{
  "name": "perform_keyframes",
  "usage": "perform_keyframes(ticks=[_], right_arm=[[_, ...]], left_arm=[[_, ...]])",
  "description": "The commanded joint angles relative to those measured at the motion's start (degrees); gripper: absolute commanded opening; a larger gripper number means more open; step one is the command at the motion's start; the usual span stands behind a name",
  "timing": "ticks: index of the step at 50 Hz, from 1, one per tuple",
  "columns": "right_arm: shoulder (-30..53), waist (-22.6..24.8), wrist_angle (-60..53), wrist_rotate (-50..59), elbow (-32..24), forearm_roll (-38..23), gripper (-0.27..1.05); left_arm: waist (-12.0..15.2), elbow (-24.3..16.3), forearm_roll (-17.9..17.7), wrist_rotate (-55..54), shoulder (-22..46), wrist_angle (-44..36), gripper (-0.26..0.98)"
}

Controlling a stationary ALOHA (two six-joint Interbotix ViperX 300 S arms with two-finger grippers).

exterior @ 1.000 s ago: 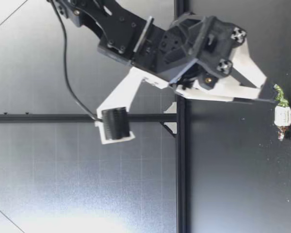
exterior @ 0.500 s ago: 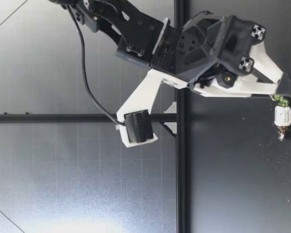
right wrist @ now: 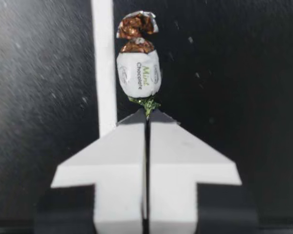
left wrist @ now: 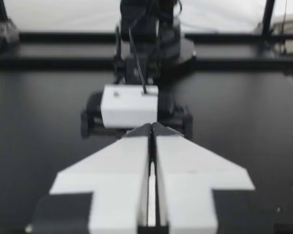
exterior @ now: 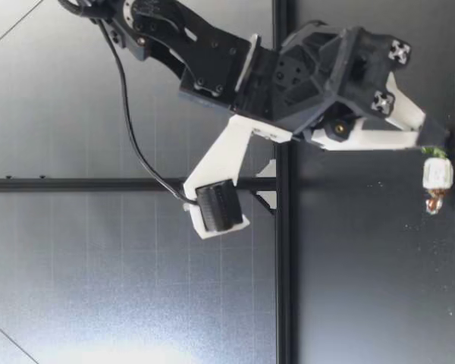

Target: Pick up the candy and unwrap it.

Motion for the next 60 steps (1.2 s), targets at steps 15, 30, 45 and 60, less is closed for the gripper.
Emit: perform_keyframes(ticks=[15, 30, 45, 60], right_arm=[[-14.06, 0.26, 3.08, 0.79, -0.53, 0.7, -0.21], [-21.62, 0.97, 3.43, 0.97, 0.88, 0.7, -0.21], [-24.7, 1.67, 2.99, 1.05, 0.35, 0.7, -0.21], [-25.75, 1.67, 2.55, 0.88, 0.35, 0.44, -0.21]], left_arm=[[0.26, -4.66, -0.09, -0.35, 12.83, -2.02, -0.05], [0.26, -6.68, -0.09, -0.44, 21.88, -10.28, 0.35], [0.26, -13.45, -2.11, -0.53, 34.89, -19.25, 0.52], [0.26, -18.02, -4.31, -1.23, 40.52, -21.97, 0.52]])
